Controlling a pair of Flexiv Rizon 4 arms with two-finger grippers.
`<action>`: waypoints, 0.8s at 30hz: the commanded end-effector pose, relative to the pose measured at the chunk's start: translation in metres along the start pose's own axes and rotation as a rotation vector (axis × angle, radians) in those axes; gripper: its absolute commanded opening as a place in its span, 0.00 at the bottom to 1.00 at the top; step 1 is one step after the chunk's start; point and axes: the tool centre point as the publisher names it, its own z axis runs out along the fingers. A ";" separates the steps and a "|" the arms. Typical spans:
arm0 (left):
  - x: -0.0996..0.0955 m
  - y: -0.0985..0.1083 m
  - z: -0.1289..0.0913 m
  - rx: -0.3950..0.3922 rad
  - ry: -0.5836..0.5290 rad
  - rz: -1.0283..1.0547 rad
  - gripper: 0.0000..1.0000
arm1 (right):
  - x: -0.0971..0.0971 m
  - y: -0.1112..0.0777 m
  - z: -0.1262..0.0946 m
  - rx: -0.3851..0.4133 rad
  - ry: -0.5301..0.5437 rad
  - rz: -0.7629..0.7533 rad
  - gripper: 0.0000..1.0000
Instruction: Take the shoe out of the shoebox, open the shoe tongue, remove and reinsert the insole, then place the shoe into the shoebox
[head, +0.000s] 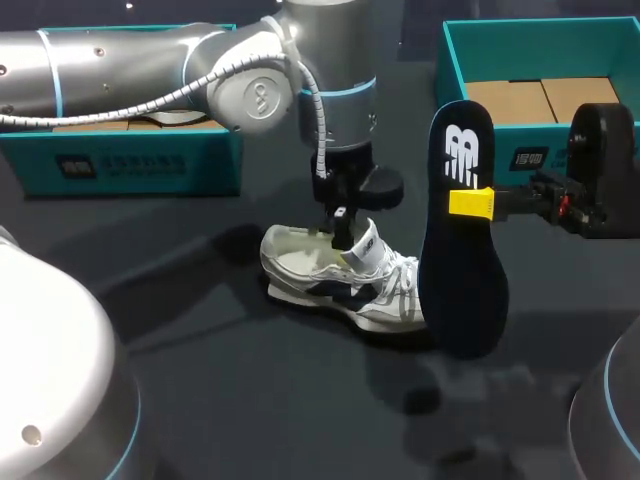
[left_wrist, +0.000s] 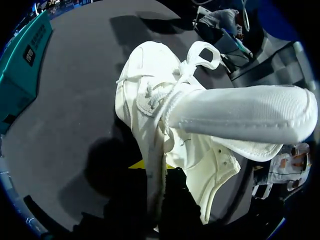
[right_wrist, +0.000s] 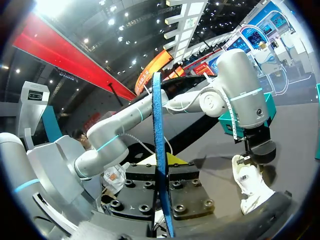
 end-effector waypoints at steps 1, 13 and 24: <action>0.003 0.001 -0.011 -0.041 -0.023 0.202 0.00 | 0.002 -0.002 0.001 -0.001 -0.005 0.001 0.00; 0.010 0.010 -0.021 0.035 -0.102 0.441 0.00 | 0.002 -0.002 0.001 -0.001 -0.005 0.001 0.00; 0.012 0.006 -0.026 -0.059 -0.098 0.681 0.00 | 0.002 -0.002 0.001 -0.001 -0.005 0.001 0.00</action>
